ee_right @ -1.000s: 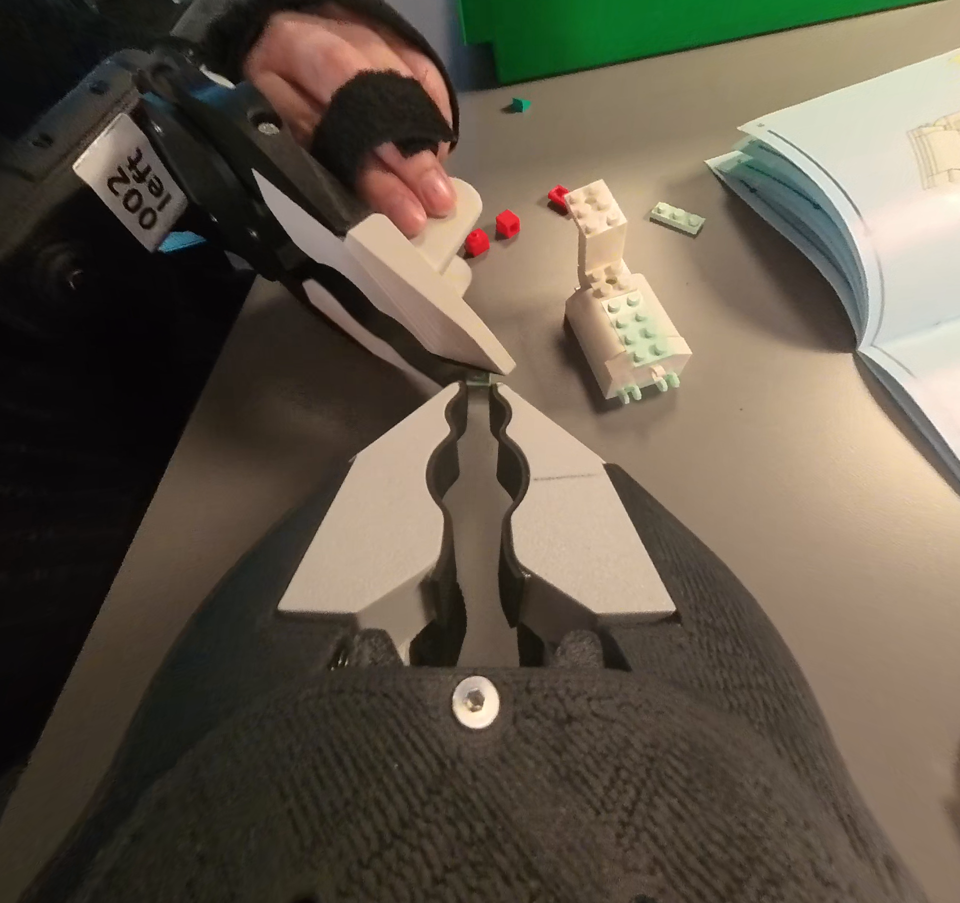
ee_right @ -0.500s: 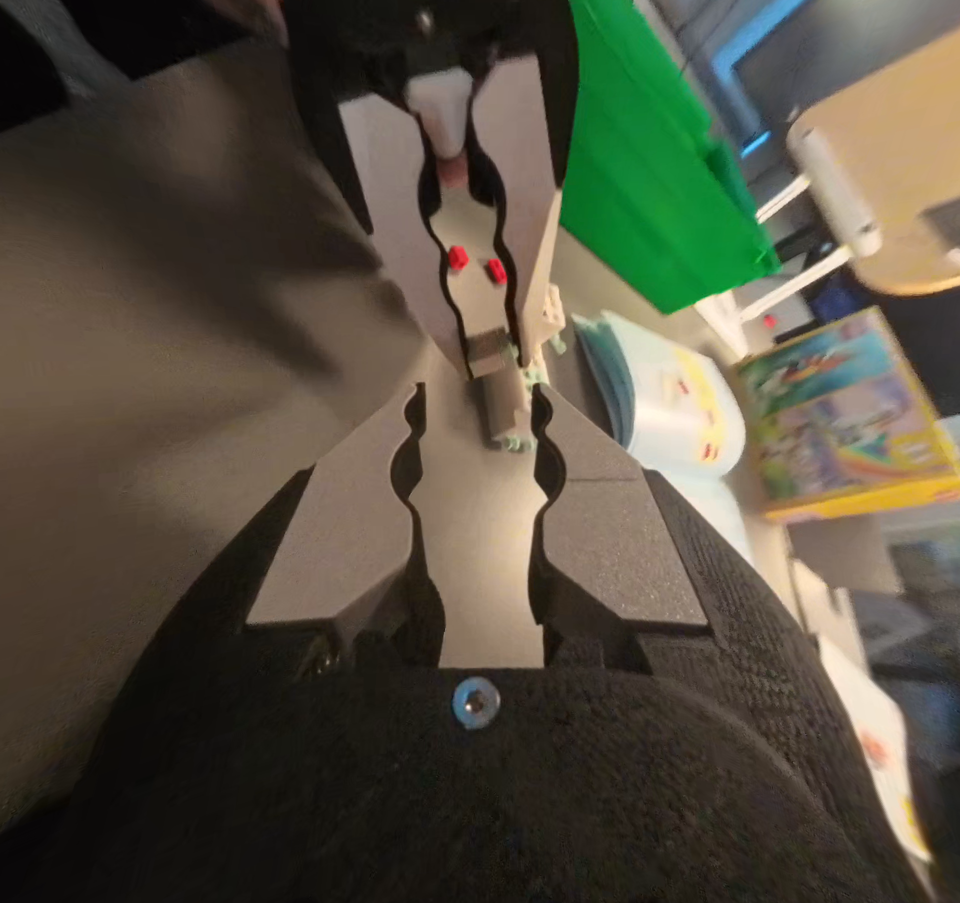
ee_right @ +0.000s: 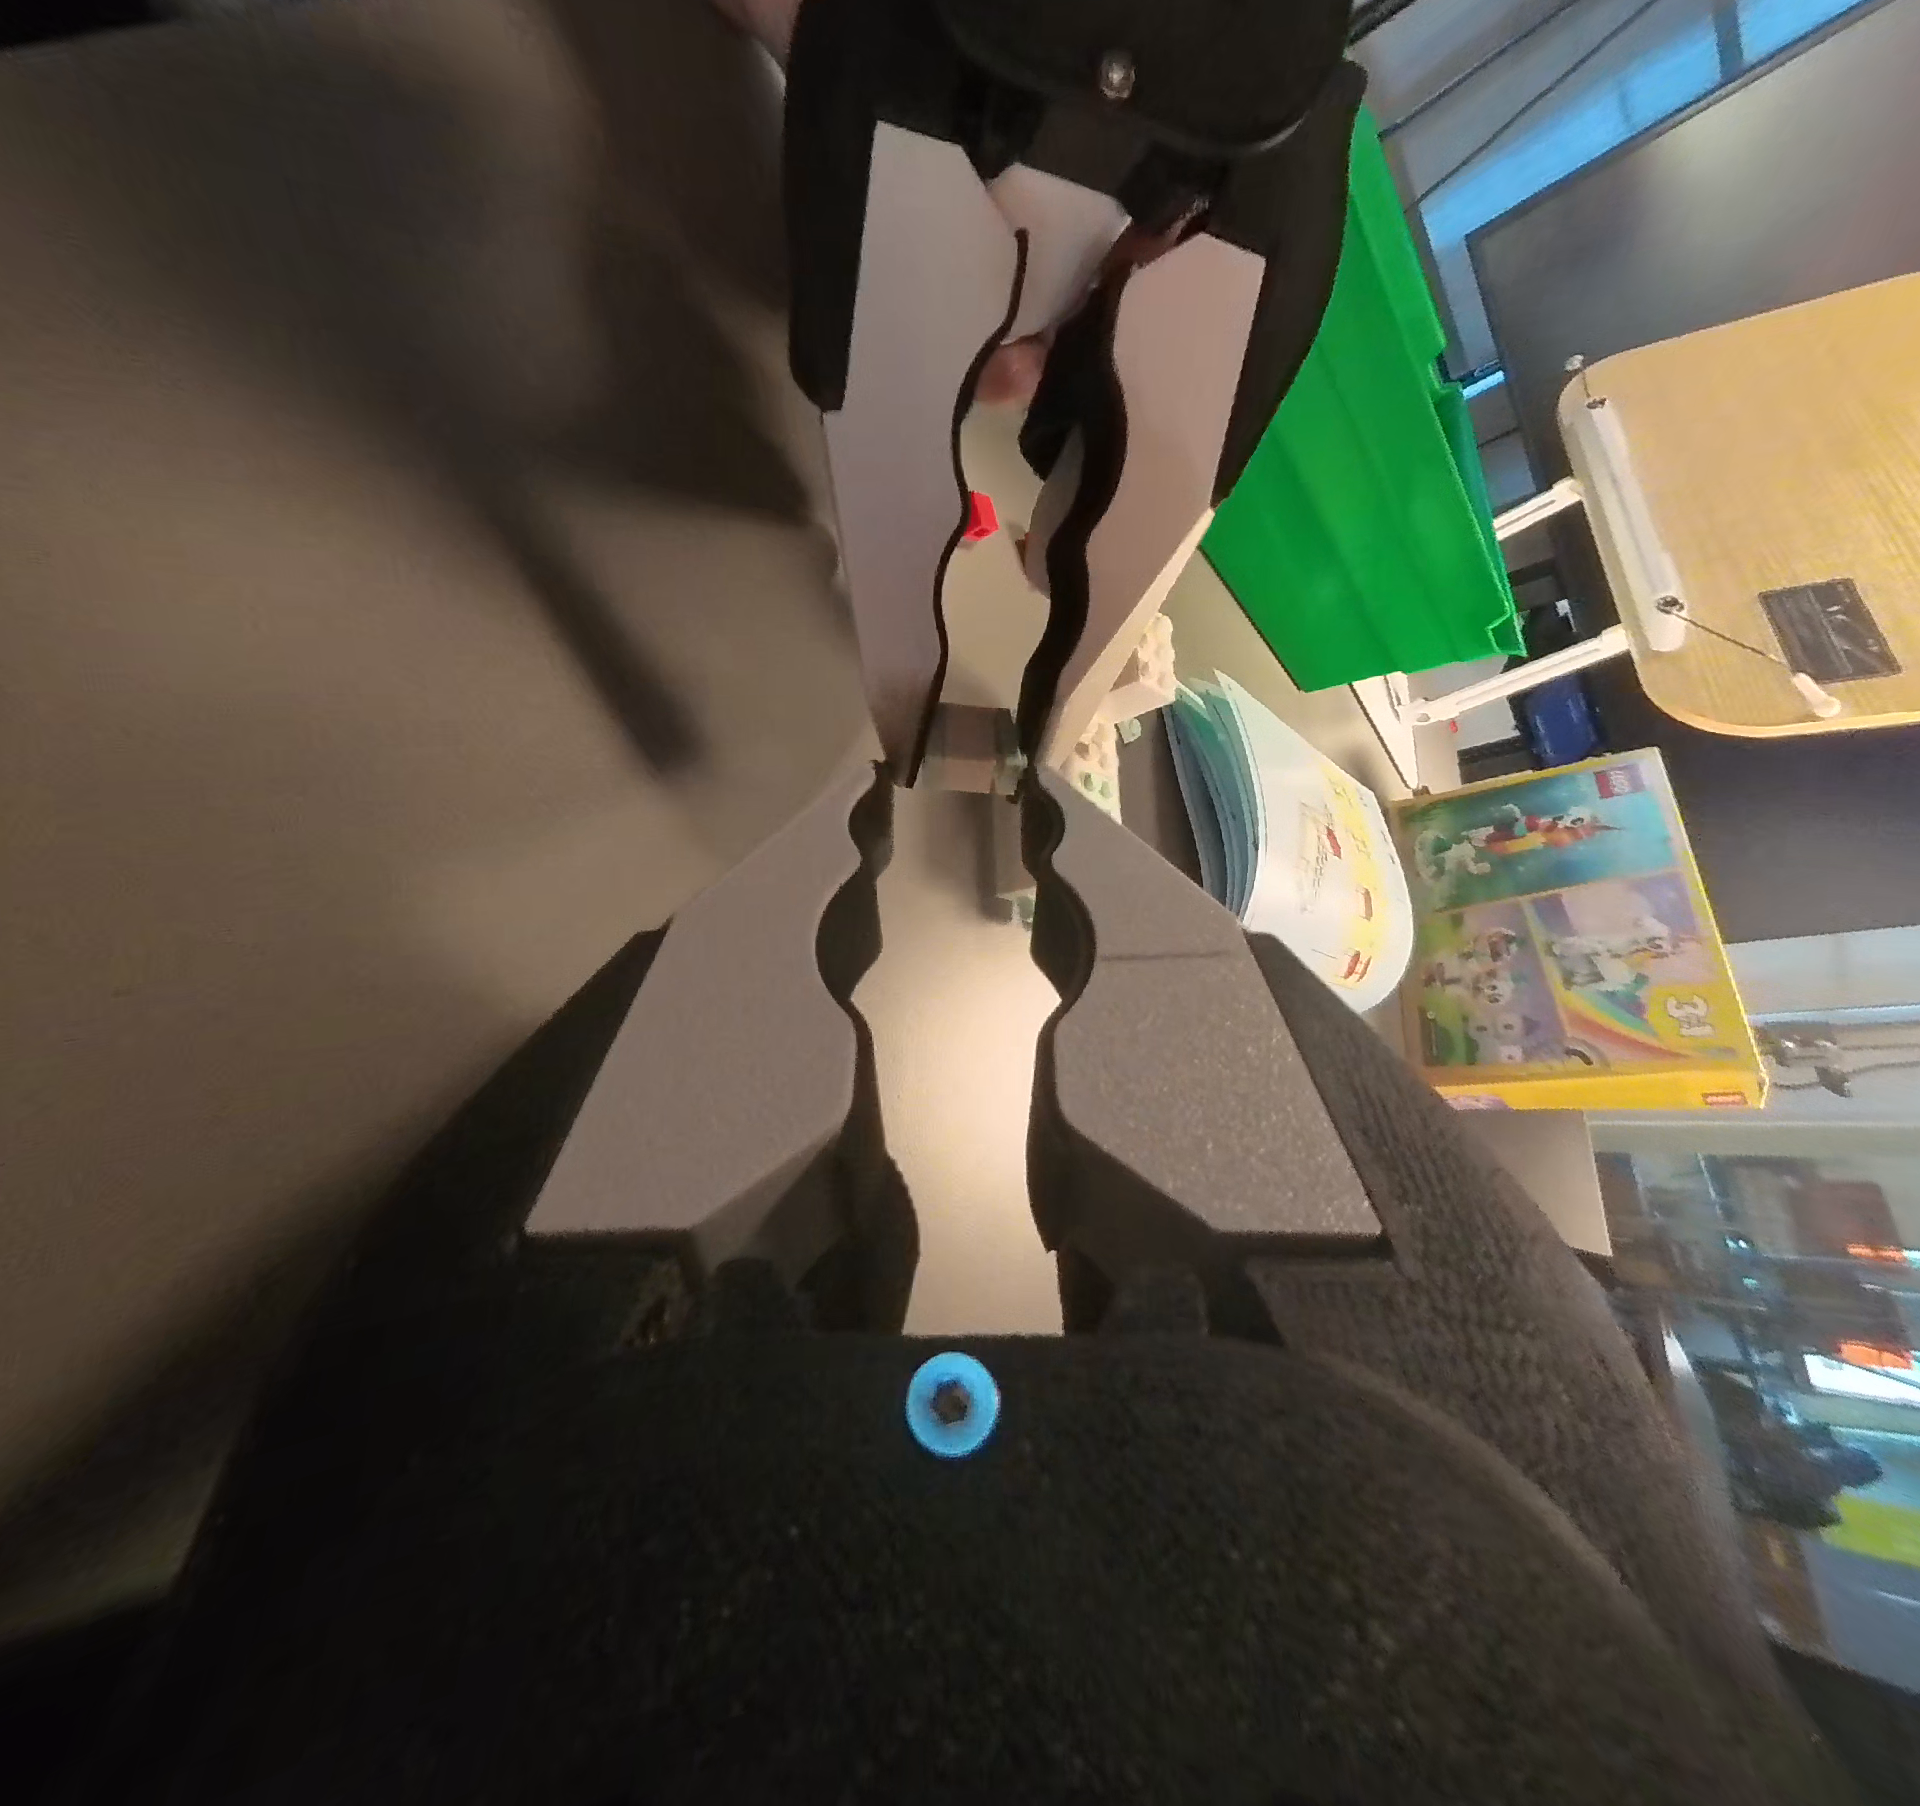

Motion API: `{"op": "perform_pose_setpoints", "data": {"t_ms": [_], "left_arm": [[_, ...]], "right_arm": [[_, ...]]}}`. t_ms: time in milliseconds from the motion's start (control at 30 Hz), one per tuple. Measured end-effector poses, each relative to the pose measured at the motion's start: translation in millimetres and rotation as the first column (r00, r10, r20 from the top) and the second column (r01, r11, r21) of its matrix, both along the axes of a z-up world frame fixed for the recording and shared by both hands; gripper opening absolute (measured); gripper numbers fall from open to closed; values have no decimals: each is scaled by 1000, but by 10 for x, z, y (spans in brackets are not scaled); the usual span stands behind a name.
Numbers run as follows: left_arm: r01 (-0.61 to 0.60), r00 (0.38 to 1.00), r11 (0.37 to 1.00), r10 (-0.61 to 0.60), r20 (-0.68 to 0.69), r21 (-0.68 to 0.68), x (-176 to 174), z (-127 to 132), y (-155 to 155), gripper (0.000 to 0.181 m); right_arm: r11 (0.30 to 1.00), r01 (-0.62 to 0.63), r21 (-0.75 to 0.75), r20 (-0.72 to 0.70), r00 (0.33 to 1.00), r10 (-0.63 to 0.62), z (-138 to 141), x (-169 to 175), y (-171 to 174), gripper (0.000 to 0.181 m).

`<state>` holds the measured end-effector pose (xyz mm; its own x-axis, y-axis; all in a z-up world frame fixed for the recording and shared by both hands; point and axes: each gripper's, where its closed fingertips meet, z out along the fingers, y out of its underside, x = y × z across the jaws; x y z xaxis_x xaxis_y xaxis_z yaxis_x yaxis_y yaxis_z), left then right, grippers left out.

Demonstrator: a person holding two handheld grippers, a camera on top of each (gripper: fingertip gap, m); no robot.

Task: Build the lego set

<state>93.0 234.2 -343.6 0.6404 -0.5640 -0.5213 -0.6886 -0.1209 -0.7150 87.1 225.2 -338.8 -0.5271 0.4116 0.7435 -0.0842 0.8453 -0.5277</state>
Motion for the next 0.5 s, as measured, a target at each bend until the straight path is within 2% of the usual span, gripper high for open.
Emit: {"op": "perform_pose_setpoints", "data": {"t_ms": [133,200,267,333,467,500], "left_arm": [[5,1000,1000,-5,11,-8,-6,-4,-14,19],[39,999,998,-38,36,-47,62,-56,-50,19],[44,999,998,-44,-11,-34,89,-68,-43,19],[40,999,998,-42,-23,-44,84,-111,-39,19],[-4,999,999,3,-35,-40,5,-115,-3,19],[-23,999,999,22,-37,-30,-27,-105,11,19]], "right_arm": [[1000,17,-4,25,1000,-17,-5,10,5,18],[1000,27,-3,-9,1000,-27,58,-2,35,8],[999,19,-39,10,1000,-19,71,4,-6,0],[999,22,-28,16,1000,-21,30,-6,5,0],[994,32,-106,25,999,-30,51,-29,68,0],[991,33,-132,32,999,-28,63,-25,91,13]]}}
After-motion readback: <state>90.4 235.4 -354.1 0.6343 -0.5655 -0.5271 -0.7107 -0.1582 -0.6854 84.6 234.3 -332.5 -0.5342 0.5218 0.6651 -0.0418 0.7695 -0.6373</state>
